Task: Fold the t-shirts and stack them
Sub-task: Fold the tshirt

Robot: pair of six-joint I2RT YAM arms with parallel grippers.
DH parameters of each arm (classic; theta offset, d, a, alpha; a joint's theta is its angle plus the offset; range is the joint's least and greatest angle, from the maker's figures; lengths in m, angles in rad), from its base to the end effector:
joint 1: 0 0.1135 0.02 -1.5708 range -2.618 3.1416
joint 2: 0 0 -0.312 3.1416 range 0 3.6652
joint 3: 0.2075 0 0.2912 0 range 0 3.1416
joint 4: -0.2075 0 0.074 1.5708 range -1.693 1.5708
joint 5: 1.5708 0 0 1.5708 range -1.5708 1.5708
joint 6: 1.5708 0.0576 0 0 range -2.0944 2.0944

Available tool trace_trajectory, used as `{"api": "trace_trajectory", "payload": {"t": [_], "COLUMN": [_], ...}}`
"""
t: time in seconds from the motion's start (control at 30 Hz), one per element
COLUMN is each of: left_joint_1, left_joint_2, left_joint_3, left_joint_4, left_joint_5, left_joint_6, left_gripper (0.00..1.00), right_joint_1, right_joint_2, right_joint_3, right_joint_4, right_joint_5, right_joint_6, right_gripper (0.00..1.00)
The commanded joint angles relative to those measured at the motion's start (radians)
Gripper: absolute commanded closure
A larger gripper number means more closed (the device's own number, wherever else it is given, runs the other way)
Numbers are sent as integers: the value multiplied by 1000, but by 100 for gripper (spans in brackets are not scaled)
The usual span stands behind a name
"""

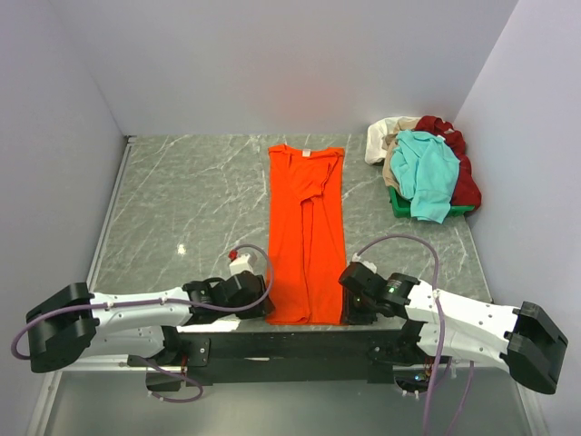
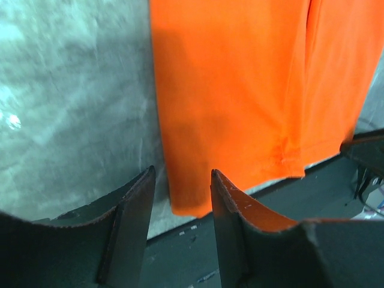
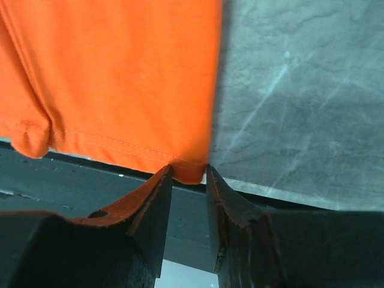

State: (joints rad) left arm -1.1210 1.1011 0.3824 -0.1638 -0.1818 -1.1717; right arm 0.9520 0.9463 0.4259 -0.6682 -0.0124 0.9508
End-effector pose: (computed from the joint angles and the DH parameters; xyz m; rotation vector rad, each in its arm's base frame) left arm 0.1032 -0.1898 0.1483 -0.1507 2.5950 -0.7510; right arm 0.0944 0.1338 0.1549 -0.0052 2.8933 0.4662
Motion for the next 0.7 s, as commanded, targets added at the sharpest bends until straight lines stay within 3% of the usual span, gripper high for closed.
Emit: {"api": "trace_trajectory", "payload": {"t": [0.0, 0.27, 0.5, 0.67], "left_joint_1": [-34, -97, -112, -122], "left_joint_2": [-4, 20, 31, 46], "left_joint_3": [30, 36, 53, 46], "left_joint_4": [-74, -94, -120, -97], "left_joint_5": [-5, -25, -35, -27], "left_joint_6": [-25, -71, -88, -95], "left_gripper": [51, 53, 60, 65], "right_joint_1": [14, 33, 36, 37], "right_joint_2": [-3, 12, 37, 29], "right_joint_3": [31, 5, -15, -18], "right_joint_4": [-30, 1, 56, 65], "right_joint_5": [65, 80, 54, 51], "right_joint_6": [37, 59, 59, 59], "right_gripper": [63, 63, 77, 79]}}
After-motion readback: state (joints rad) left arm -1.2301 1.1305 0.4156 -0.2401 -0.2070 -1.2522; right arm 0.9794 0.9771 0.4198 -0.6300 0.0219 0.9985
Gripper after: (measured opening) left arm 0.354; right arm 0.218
